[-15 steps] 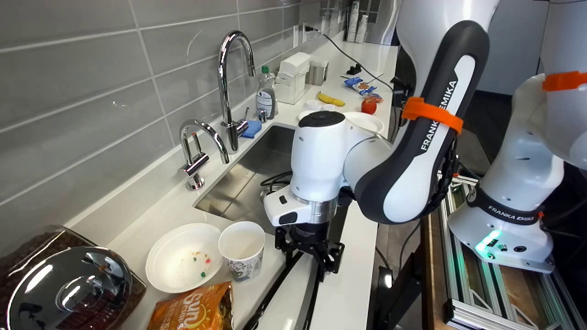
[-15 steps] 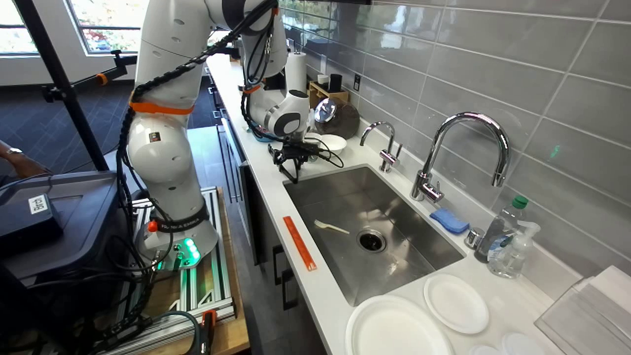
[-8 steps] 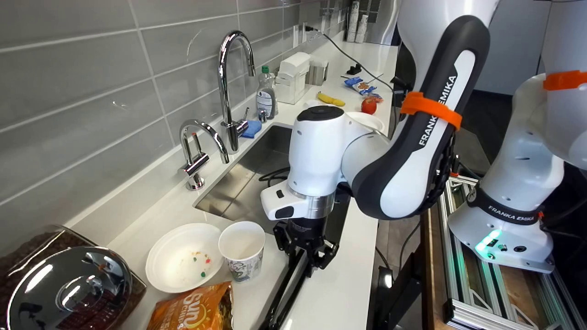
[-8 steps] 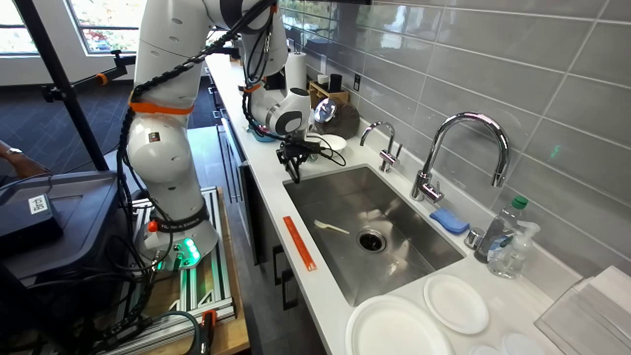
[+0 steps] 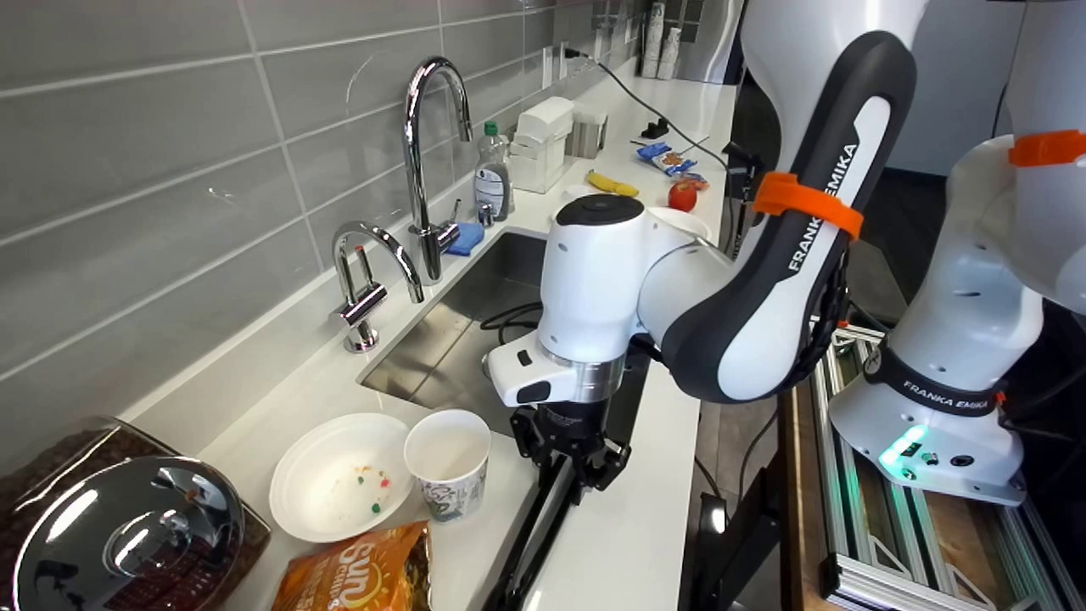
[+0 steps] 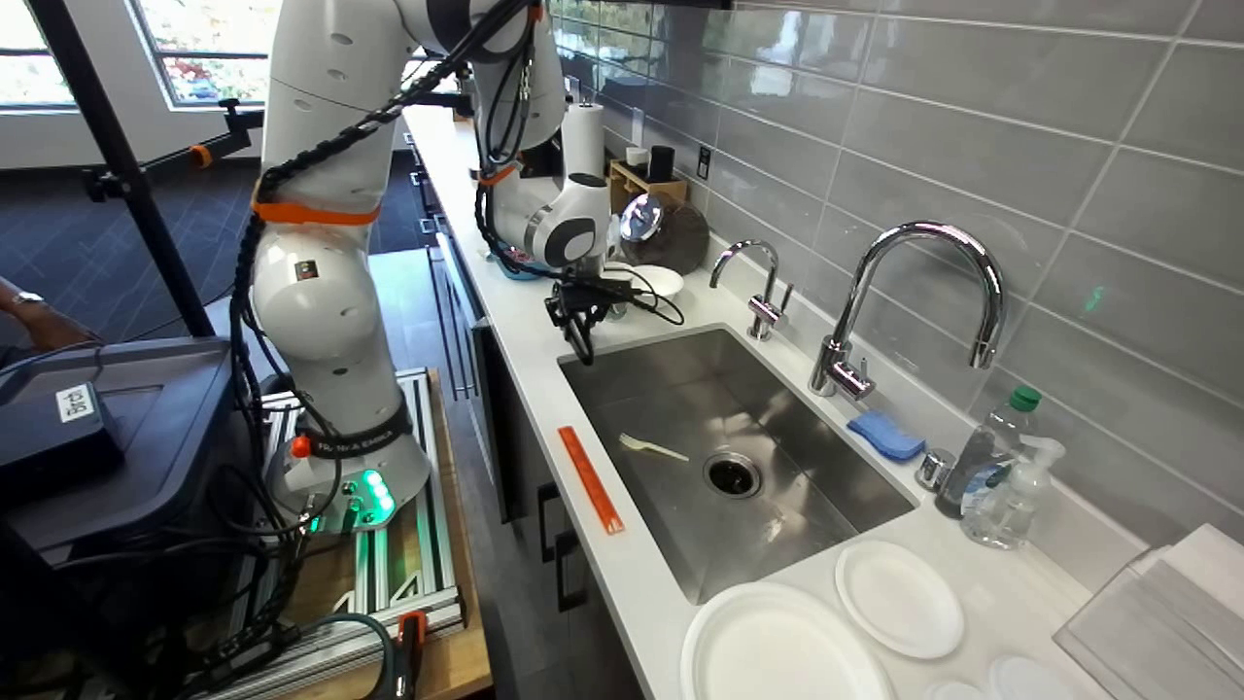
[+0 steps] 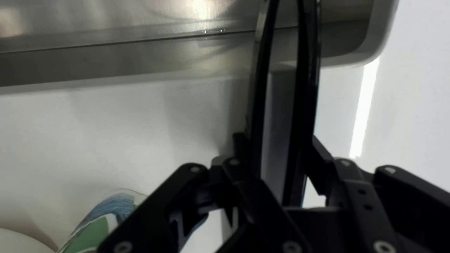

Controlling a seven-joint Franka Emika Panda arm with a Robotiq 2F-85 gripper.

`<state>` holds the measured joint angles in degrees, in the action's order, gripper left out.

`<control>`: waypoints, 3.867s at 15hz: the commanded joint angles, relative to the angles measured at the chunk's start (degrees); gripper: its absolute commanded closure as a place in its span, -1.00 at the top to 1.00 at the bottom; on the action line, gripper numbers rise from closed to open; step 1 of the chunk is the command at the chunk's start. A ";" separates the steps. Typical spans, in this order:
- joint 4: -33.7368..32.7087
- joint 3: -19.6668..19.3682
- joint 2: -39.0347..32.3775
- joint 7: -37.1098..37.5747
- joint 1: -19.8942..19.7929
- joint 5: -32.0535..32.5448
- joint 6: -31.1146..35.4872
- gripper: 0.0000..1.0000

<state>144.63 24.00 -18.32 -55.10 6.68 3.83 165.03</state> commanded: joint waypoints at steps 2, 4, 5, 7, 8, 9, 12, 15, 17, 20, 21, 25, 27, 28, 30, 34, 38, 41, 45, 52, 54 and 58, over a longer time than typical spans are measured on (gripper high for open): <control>1.65 0.06 2.18 0.96 0.29 1.84 -1.92 -0.03; 1.88 1.41 2.70 -0.38 -0.89 0.62 -2.96 0.00; 2.19 1.71 3.38 -0.61 -1.01 0.41 -3.46 -0.01; 2.49 1.48 4.66 -0.07 -0.51 0.64 -4.84 -0.05; 2.39 1.62 5.16 -0.31 -0.45 0.34 -5.88 -0.06; 2.21 1.62 5.69 -0.59 -0.36 0.07 -7.14 -0.06; 1.95 0.86 7.78 -0.38 0.94 0.34 -10.55 -0.05; 1.66 0.41 9.90 -0.44 2.09 0.23 -13.49 0.01; 1.31 0.16 10.79 -0.88 2.84 -0.01 -14.96 0.04; 0.91 -0.45 12.21 -0.47 4.24 0.53 -16.95 0.02; 0.76 -0.74 12.69 0.04 4.80 1.04 -17.61 0.02; 0.22 -1.73 13.65 0.67 6.41 1.54 -19.52 -0.40; 0.27 -1.95 14.75 1.13 7.15 1.72 -20.01 -0.65; 0.28 -2.03 15.30 1.37 7.52 1.85 -20.35 -0.65; 0.18 -2.05 16.94 2.69 8.51 2.78 -21.76 -0.65; -0.90 -1.58 21.23 8.30 11.08 7.83 -26.69 -0.65; -4.80 -1.13 21.86 13.09 13.22 11.89 -30.88 -0.65; -8.02 -1.09 20.72 15.14 14.22 13.11 -32.46 -0.65; -11.37 -1.03 17.95 15.55 14.84 13.57 -33.42 -0.65; -12.75 -0.99 15.64 13.68 15.11 11.79 -31.56 -0.15; -13.10 -0.95 15.07 13.67 15.10 11.79 -31.56 -0.15; -13.33 -0.77 15.07 13.53 15.25 11.69 -31.48 -0.65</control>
<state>131.59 23.15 -3.23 -41.46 21.65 15.60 133.62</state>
